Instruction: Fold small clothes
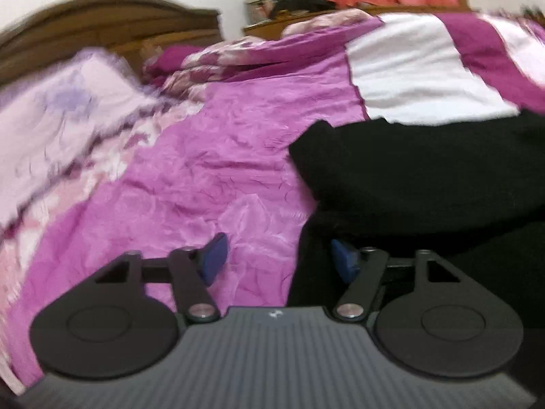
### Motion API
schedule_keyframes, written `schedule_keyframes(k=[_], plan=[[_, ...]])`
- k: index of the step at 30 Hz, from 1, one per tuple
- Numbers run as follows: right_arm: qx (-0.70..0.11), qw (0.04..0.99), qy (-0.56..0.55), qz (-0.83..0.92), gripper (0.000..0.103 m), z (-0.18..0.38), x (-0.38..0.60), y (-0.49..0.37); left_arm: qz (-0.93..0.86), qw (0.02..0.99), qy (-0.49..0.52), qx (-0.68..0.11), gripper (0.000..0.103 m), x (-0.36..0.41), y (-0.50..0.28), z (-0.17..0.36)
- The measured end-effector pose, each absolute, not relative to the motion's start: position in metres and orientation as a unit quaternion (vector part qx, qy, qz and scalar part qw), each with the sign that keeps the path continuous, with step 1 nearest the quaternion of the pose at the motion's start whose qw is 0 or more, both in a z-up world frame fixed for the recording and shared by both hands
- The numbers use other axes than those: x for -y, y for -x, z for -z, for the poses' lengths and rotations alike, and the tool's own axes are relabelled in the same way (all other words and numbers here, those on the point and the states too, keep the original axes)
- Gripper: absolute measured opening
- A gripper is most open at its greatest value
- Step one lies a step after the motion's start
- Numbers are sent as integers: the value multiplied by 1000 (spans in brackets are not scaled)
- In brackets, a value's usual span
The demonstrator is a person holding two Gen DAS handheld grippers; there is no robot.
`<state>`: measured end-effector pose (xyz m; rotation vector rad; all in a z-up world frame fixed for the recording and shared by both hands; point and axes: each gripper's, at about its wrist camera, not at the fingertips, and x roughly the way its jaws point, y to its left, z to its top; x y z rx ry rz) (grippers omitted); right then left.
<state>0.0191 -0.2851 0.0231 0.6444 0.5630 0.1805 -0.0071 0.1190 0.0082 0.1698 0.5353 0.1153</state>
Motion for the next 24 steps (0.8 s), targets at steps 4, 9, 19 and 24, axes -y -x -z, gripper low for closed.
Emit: schedule_keyframes(k=[4, 9, 19, 24], plan=[[-265, 909, -312, -83, 7, -37, 287, -5, -92, 957, -91, -258, 57, -112, 6, -5], [-305, 898, -312, -54, 7, -32, 287, 7, -110, 955, -4, -275, 58, -132, 8, -8], [-324, 916, -237, 3, 9, 1, 263, 10, -99, 946, -47, -306, 58, -107, 5, -35], [-352, 867, -353, -8, 27, -4, 290, 8, -50, 968, -11, -245, 56, -76, 30, -83]])
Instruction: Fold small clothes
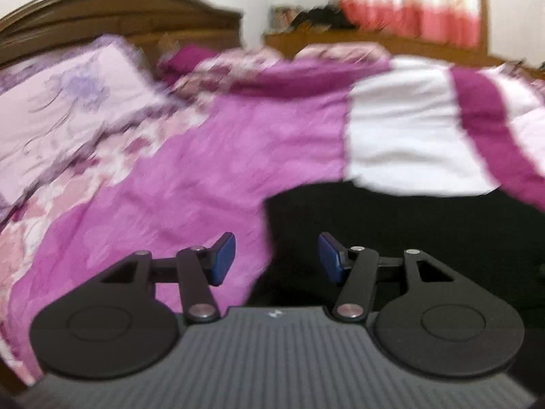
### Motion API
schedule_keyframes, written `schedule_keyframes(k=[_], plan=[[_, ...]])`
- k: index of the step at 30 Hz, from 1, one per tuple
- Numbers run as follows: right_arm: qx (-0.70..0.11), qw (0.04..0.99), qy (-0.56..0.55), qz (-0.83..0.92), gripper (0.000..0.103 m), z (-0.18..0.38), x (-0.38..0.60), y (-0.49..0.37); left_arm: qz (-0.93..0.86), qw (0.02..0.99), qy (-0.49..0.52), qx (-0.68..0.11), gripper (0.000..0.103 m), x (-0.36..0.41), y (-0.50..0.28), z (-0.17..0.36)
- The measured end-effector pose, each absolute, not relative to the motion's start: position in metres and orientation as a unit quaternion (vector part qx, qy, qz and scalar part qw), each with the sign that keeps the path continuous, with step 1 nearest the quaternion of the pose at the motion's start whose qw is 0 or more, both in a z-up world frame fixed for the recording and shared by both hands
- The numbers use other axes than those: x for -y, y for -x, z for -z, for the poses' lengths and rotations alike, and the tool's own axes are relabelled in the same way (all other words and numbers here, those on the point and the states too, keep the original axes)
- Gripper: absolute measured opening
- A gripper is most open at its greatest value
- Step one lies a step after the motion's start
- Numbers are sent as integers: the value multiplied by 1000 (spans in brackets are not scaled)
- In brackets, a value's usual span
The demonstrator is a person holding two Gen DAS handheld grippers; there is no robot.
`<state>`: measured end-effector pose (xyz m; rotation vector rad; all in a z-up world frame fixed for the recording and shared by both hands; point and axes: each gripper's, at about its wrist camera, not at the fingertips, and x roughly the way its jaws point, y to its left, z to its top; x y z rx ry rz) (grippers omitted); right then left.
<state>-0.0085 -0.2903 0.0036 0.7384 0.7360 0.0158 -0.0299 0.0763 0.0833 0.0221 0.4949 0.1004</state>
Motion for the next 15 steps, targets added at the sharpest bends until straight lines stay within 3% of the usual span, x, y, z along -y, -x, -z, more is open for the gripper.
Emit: schedule_keyframes(k=[4, 8, 15], plan=[[-370, 852, -369, -11, 36, -14, 308, 12, 40, 975, -42, -212, 57, -28, 32, -89], [-360, 892, -276, 4, 63, -36, 316, 30, 110, 969, -58, -215, 57, 17, 28, -72], [-330, 927, -164, 64, 74, -52, 370, 72, 235, 943, -71, -225, 56, 90, 23, -52]])
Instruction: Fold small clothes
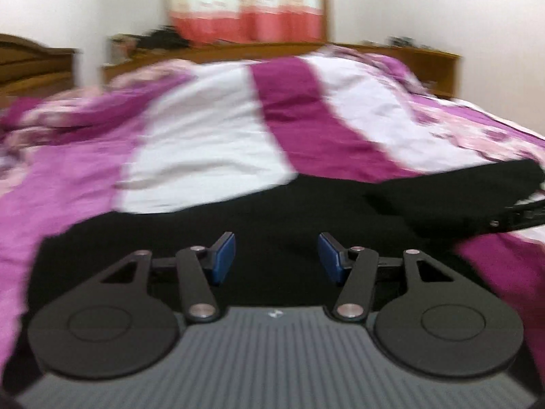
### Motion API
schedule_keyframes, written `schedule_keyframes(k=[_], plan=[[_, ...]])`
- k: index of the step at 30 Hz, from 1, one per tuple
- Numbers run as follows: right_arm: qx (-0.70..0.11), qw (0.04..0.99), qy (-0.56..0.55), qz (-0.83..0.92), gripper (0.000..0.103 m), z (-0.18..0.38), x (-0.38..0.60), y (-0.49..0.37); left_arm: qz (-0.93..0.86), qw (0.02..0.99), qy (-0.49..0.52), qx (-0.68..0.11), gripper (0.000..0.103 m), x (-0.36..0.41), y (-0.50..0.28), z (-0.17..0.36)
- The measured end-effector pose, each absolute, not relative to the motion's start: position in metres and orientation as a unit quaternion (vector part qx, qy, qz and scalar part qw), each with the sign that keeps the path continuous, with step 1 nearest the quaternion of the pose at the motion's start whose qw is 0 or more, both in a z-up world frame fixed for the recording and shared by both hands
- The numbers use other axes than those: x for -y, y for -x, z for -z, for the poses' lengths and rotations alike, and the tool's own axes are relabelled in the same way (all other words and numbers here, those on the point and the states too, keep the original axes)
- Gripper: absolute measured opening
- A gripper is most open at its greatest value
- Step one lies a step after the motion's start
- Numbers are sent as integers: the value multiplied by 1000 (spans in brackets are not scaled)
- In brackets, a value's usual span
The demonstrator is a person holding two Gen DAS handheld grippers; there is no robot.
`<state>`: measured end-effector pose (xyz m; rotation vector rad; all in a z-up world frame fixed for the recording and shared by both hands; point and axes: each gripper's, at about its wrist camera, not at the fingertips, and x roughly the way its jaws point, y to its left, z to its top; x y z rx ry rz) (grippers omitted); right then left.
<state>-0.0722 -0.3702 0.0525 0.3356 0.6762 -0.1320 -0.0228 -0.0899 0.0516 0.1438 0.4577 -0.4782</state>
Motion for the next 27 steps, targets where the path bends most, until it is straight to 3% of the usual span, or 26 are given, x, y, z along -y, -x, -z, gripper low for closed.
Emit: schedule_keyframes(k=[2, 4, 8, 11, 15, 18, 23, 25, 26, 27], plan=[[-343, 925, -143, 81, 74, -52, 391, 76, 279, 926, -72, -244, 29, 112, 18, -48], [-369, 915, -137, 88, 74, -48, 416, 76, 293, 914, -83, -267, 23, 135, 14, -41], [-383, 896, -156, 162, 74, -43, 473, 91, 276, 911, -68, -299, 21, 162, 6, -20], [-358, 874, -249, 214, 74, -44, 523, 110, 257, 917, -58, -299, 18, 174, 3, -7], [-284, 880, -249, 288, 78, -51, 557, 119, 252, 924, -62, -282, 18, 176, 6, -1], [-248, 867, -332, 277, 78, -41, 589, 125, 249, 932, -51, -259, 18, 174, 11, 7], [-182, 875, -364, 262, 77, -34, 604, 118, 249, 932, -47, -259, 19, 170, 12, 5], [-165, 877, -371, 256, 66, -32, 612, 102, 249, 932, -48, -258, 19, 170, 12, 5], [-162, 880, -368, 254, 48, -32, 611, 99, 249, 932, -48, -259, 19, 170, 12, 5], [-164, 880, -366, 254, 37, -32, 610, 92, 248, 932, -48, -258, 19, 169, 12, 6]])
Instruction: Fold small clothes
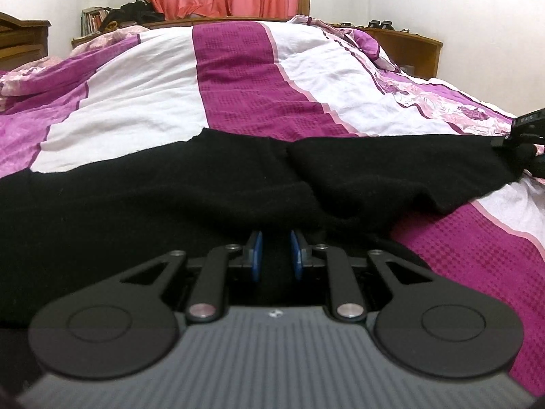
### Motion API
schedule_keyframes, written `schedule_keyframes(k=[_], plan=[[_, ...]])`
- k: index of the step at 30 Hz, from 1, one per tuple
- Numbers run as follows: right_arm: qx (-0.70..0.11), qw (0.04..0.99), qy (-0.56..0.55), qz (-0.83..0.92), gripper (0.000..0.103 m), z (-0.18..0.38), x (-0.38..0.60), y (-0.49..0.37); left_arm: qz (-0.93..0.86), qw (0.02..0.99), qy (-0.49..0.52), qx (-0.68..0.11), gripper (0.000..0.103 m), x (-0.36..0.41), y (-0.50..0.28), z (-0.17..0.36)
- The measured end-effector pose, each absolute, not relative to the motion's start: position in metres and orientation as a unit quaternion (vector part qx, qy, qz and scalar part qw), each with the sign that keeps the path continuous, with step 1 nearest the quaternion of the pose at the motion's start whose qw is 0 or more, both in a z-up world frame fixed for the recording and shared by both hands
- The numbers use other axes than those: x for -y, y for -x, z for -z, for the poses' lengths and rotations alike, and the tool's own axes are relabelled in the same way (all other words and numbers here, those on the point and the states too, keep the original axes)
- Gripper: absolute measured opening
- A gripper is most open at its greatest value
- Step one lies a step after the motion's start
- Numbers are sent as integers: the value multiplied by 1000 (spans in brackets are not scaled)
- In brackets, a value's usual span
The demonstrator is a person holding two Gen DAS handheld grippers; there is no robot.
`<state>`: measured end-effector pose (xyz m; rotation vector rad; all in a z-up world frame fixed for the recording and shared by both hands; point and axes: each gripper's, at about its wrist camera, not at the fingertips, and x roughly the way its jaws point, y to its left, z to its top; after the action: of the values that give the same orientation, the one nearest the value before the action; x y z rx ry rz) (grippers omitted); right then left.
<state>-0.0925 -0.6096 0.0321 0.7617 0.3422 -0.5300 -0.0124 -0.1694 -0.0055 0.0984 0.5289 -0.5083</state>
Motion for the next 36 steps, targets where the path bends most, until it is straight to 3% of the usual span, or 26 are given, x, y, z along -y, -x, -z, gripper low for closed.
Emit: schedule_keyframes(k=[1, 3, 13, 27, 36], plan=[[-167, 880, -366, 253, 24, -29, 611, 84, 249, 932, -47, -259, 19, 169, 13, 5], [-161, 881, -377, 235, 15, -26, 608, 77, 249, 932, -47, -259, 19, 169, 12, 5], [-152, 912, -356, 135, 14, -50, 566, 54, 249, 932, -42, -259, 19, 167, 11, 5], [-206, 936, -280, 54, 14, -83, 474, 31, 261, 927, 1, -268, 20, 156, 6, 7], [-262, 954, -147, 2, 14, -77, 375, 26, 271, 921, 51, -274, 21, 146, 2, 7]])
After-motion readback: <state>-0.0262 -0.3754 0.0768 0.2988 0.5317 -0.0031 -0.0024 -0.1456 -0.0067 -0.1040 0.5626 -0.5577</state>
